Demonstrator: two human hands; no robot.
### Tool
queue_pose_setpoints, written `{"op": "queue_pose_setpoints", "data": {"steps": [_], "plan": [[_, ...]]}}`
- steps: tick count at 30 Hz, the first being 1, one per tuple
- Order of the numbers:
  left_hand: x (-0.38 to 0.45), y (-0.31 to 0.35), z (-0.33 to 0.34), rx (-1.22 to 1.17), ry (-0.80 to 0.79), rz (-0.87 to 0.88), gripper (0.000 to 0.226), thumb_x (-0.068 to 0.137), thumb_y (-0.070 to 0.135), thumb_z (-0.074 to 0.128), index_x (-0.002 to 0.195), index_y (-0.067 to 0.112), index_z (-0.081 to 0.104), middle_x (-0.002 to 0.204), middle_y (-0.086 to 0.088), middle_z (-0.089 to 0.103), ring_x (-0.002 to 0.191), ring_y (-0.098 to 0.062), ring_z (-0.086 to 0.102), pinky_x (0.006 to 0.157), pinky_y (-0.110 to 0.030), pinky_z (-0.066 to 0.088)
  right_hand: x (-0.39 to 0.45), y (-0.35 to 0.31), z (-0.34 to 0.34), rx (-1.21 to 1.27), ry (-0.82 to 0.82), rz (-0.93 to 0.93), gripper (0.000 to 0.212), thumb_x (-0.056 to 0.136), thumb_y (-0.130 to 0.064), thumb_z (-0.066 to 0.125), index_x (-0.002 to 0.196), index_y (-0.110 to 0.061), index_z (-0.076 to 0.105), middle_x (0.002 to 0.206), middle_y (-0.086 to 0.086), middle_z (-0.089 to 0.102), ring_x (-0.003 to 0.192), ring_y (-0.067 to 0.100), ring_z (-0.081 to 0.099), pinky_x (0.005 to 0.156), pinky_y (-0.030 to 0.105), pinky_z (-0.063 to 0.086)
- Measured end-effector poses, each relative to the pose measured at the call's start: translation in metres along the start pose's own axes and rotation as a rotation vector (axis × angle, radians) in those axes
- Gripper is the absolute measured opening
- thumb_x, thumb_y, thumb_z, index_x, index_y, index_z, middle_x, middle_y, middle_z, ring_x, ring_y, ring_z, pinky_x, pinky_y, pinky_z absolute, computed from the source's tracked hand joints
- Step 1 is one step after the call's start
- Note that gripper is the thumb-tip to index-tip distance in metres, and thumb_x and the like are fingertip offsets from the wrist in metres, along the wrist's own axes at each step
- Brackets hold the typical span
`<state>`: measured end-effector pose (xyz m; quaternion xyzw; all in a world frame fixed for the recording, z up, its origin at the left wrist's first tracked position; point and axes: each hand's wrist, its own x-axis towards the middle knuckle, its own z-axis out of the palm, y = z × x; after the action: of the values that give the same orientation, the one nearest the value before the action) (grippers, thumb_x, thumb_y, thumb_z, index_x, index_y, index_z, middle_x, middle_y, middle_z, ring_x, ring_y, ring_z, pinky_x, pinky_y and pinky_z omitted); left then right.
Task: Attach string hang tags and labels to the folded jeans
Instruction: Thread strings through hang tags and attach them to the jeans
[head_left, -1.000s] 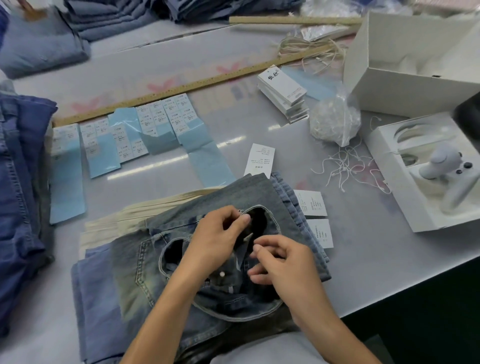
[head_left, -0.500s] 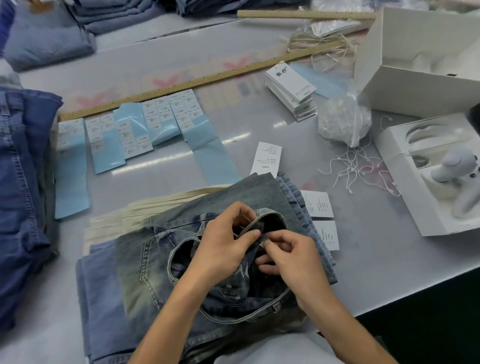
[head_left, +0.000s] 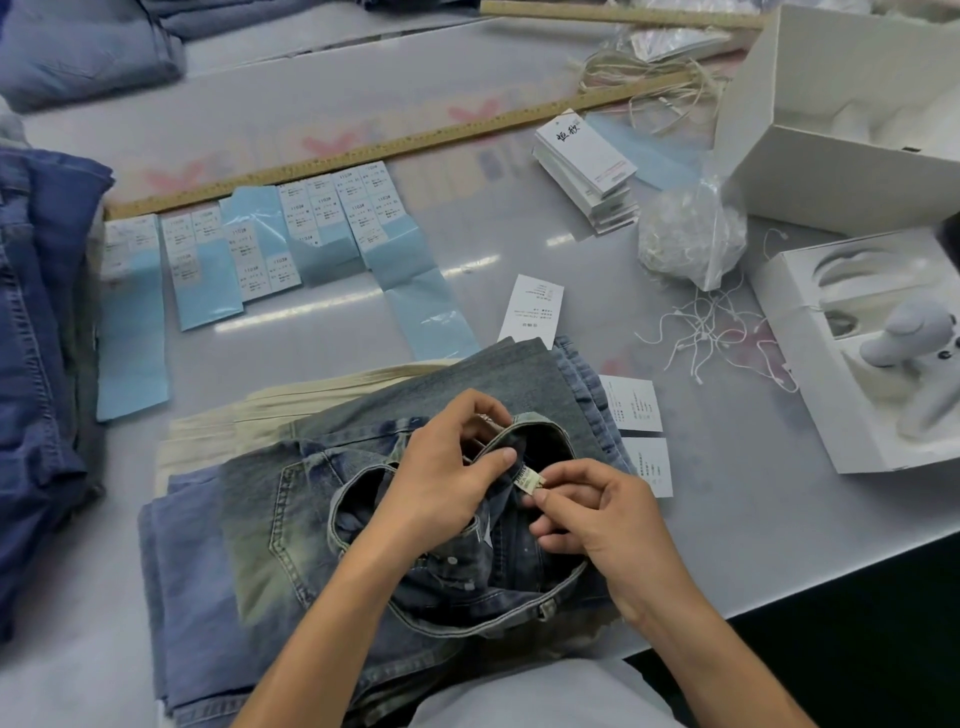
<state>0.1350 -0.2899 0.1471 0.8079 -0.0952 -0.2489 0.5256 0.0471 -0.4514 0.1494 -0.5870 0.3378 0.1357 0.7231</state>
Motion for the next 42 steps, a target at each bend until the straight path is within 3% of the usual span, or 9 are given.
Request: {"op": "queue_pose_setpoints", "data": {"steps": [9, 14, 17, 19, 22, 27, 31, 36, 42], "plan": [[0.003, -0.002, -0.017, 0.015, -0.080, 0.011, 0.029, 0.093, 0.024, 0.073, 0.108, 0.045, 0.058, 0.090, 0.014, 0.073, 0.077, -0.001, 0.066, 0.075, -0.024, 0.048, -0.002, -0.002, 0.001, -0.024, 0.012, -0.026, 0.009, 0.087, 0.001, 0.074, 0.091, -0.006, 0.069, 0.082, 0.016, 0.076, 0.060, 0.019, 0.069, 0.054, 0.025, 0.057], [-0.006, -0.021, -0.081, 0.180, 0.239, -0.067, 0.021, 0.086, 0.060, 0.067, 0.101, 0.046, 0.062, 0.091, 0.023, 0.072, 0.086, 0.000, 0.069, 0.078, -0.030, 0.054, -0.005, -0.003, 0.001, -0.053, 0.015, -0.055, 0.012, 0.087, 0.000, 0.073, 0.085, -0.011, 0.070, 0.082, 0.014, 0.075, 0.063, 0.021, 0.070, 0.056, 0.026, 0.057], [-0.037, -0.039, -0.115, 0.429, 0.209, -0.347, 0.067, 0.072, 0.097, 0.036, 0.093, 0.038, 0.060, 0.070, 0.016, 0.070, 0.064, -0.013, 0.069, 0.060, -0.031, 0.047, -0.014, -0.002, -0.001, -0.183, -0.007, -0.148, 0.023, 0.093, -0.006, 0.068, 0.084, -0.027, 0.070, 0.083, 0.006, 0.075, 0.071, 0.020, 0.072, 0.063, 0.029, 0.060], [-0.061, -0.046, -0.118, 0.092, -0.001, -0.519, 0.062, 0.075, 0.090, 0.044, 0.100, 0.036, 0.062, 0.069, -0.004, 0.073, 0.062, -0.031, 0.073, 0.053, -0.029, 0.050, -0.023, 0.000, -0.006, -0.553, -0.048, -0.314, 0.005, 0.095, -0.034, 0.065, 0.092, -0.035, 0.069, 0.085, -0.006, 0.073, 0.080, 0.013, 0.069, 0.073, 0.030, 0.058], [-0.080, -0.054, -0.108, -0.198, -0.081, -0.430, 0.041, 0.079, 0.065, 0.076, 0.109, 0.040, 0.061, 0.068, -0.011, 0.068, 0.056, -0.035, 0.067, 0.048, -0.030, 0.053, -0.038, 0.007, -0.013, -1.152, -0.255, -0.438, 0.055, 0.087, -0.084, 0.028, 0.113, -0.043, 0.055, 0.091, -0.018, 0.066, 0.086, 0.002, 0.057, 0.081, 0.023, 0.049], [-0.072, -0.033, -0.095, -0.172, -0.073, -0.154, 0.034, 0.076, 0.030, 0.073, 0.104, 0.047, 0.064, 0.060, 0.001, 0.058, 0.052, -0.006, 0.051, 0.047, -0.015, 0.045, -0.037, -0.010, -0.001, -0.934, -0.229, -0.596, 0.055, 0.097, -0.056, 0.050, 0.147, -0.057, 0.028, 0.090, -0.030, 0.057, 0.075, -0.003, 0.056, 0.070, 0.010, 0.043], [-0.049, -0.010, -0.093, -0.264, -0.013, -0.090, 0.045, 0.090, 0.009, 0.069, 0.125, 0.033, 0.056, 0.060, -0.009, 0.062, 0.046, -0.027, 0.059, 0.045, -0.030, 0.052, -0.023, -0.030, -0.015, -1.283, -0.302, -0.491, 0.059, 0.079, -0.089, 0.032, 0.112, -0.046, 0.055, 0.099, -0.024, 0.036, 0.099, -0.004, 0.041, 0.075, 0.021, 0.040], [-0.015, 0.003, -0.065, -0.406, -0.150, -0.026, 0.052, 0.094, 0.038, 0.066, 0.142, 0.037, 0.045, 0.120, -0.004, 0.074, 0.111, -0.018, 0.071, 0.093, -0.031, 0.058, -0.025, -0.033, -0.044, -1.307, -0.354, -0.387, 0.064, 0.076, -0.093, 0.035, 0.098, -0.043, 0.066, 0.103, -0.027, 0.033, 0.110, 0.000, 0.038, 0.079, 0.016, 0.035], [-0.015, -0.039, 0.026, 0.478, -0.092, 0.348, 0.046, 0.103, 0.031, 0.050, 0.149, 0.030, 0.047, 0.161, 0.017, 0.034, 0.150, 0.000, 0.024, 0.121, -0.040, 0.025, -0.033, -0.022, -0.026, -0.974, 0.280, -0.767, 0.010, 0.091, -0.037, 0.065, 0.094, -0.029, 0.070, 0.115, -0.018, 0.051, 0.107, 0.008, 0.056, 0.085, 0.030, 0.053]]}}
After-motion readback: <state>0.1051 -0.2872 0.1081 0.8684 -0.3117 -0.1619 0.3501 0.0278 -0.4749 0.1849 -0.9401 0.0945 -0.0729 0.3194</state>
